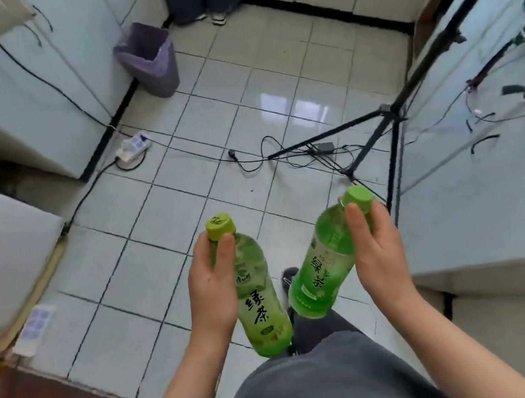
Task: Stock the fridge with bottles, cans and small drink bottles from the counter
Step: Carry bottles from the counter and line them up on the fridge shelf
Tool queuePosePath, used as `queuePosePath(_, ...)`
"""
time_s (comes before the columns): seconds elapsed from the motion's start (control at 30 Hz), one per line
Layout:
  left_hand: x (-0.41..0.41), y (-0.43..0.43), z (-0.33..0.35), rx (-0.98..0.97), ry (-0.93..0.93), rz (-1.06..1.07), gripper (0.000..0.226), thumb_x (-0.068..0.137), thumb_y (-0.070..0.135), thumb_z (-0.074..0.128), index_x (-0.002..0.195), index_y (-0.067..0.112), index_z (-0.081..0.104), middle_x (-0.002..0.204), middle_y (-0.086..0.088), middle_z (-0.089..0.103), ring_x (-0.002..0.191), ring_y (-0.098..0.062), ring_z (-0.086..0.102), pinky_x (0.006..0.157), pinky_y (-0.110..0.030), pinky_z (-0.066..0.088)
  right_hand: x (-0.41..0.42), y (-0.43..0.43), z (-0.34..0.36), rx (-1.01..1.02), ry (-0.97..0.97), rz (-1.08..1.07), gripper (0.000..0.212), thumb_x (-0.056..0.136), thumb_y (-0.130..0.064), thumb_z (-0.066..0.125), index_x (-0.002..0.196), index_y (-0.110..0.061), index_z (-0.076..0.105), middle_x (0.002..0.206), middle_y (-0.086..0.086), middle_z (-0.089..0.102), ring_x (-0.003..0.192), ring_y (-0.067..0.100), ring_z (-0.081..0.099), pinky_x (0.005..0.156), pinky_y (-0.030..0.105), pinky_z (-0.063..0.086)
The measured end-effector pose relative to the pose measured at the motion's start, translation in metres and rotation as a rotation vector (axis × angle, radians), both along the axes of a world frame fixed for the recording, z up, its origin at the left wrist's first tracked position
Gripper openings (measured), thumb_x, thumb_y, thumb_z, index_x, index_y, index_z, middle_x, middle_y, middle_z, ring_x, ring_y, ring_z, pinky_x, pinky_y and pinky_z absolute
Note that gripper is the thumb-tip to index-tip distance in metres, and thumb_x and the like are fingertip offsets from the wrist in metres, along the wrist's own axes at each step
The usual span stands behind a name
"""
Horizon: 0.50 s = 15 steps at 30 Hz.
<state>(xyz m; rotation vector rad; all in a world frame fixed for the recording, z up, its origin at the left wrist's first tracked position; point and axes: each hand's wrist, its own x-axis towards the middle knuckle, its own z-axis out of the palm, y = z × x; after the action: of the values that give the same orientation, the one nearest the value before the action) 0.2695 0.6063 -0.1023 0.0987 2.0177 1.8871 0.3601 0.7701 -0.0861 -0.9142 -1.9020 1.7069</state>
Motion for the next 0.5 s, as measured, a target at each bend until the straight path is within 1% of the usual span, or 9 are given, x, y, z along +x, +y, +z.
queuePosePath(0.07,-0.016,-0.017,-0.003,0.019,-0.028,0.122,0.020,0.086,0.052,0.048,0.089,0.036,0.061,0.080,0.023,0.065,0.074,0.009,0.059,0.064,-0.005,0.045,-0.038,-0.009,0.000,0.008,-0.007,0.100,0.022,0.088,-0.041,0.046,0.093,-0.023,0.058,0.085,-0.007,0.059,0.079,0.004,0.056,0.071,0.014,0.046)
queuePosePath(0.13,-0.036,-0.034,-0.007,0.039,-0.059,0.253,0.025,0.082,0.051,0.048,0.092,0.033,0.062,0.080,0.021,0.066,0.073,0.008,0.060,0.064,-0.006,0.046,-0.079,-0.019,-0.002,0.023,-0.012,0.199,0.022,0.087,-0.042,0.046,0.092,-0.024,0.059,0.085,-0.011,0.060,0.081,0.005,0.056,0.073,0.017,0.046)
queuePosePath(0.17,-0.047,-0.042,-0.008,0.043,-0.067,0.312,0.028,0.081,0.052,0.048,0.094,0.032,0.063,0.081,0.019,0.066,0.075,0.006,0.061,0.064,-0.008,0.046,-0.101,-0.025,-0.004,0.032,-0.016,0.254,0.023,0.087,-0.042,0.046,0.093,-0.024,0.059,0.086,-0.010,0.060,0.082,0.007,0.057,0.074,0.020,0.047)
queuePosePath(0.23,-0.074,-0.059,-0.008,0.047,-0.069,0.423,0.027,0.081,0.053,0.048,0.095,0.035,0.064,0.084,0.019,0.067,0.079,0.004,0.062,0.065,-0.008,0.047,-0.147,-0.039,-0.005,0.028,-0.022,0.379,0.024,0.088,-0.042,0.049,0.094,-0.023,0.060,0.091,0.002,0.061,0.086,0.017,0.058,0.077,0.029,0.048)
queuePosePath(0.3,-0.107,-0.075,-0.004,0.047,-0.059,0.520,0.028,0.080,0.054,0.049,0.094,0.036,0.065,0.084,0.019,0.068,0.079,0.003,0.063,0.064,-0.008,0.047,-0.197,-0.056,-0.004,0.023,-0.018,0.510,0.018,0.091,-0.040,0.052,0.093,-0.024,0.060,0.092,0.008,0.061,0.087,0.022,0.058,0.077,0.032,0.048)
queuePosePath(0.37,-0.140,-0.093,0.002,0.027,-0.030,0.602,0.031,0.080,0.055,0.048,0.095,0.033,0.064,0.083,0.017,0.067,0.078,0.002,0.062,0.065,-0.009,0.047,-0.245,-0.077,-0.001,0.014,-0.012,0.645,0.015,0.090,-0.038,0.051,0.092,-0.026,0.059,0.092,0.007,0.061,0.087,0.020,0.059,0.075,0.028,0.048)
queuePosePath(0.47,-0.191,-0.118,0.013,-0.010,0.050,0.702,0.024,0.084,0.050,0.048,0.091,0.033,0.063,0.081,0.020,0.066,0.076,0.008,0.060,0.065,-0.005,0.044,-0.311,-0.110,0.006,0.056,0.003,0.844,0.023,0.085,-0.043,0.047,0.092,-0.025,0.058,0.089,0.003,0.060,0.081,0.008,0.057,0.069,0.013,0.043)
queuePosePath(0.5,-0.205,-0.124,0.017,-0.016,0.070,0.732,0.021,0.085,0.047,0.048,0.091,0.032,0.061,0.080,0.022,0.065,0.074,0.009,0.059,0.065,-0.004,0.043,-0.330,-0.121,0.009,0.081,0.004,0.909,0.024,0.085,-0.044,0.046,0.092,-0.024,0.058,0.088,0.001,0.059,0.079,0.005,0.055,0.067,0.011,0.042)
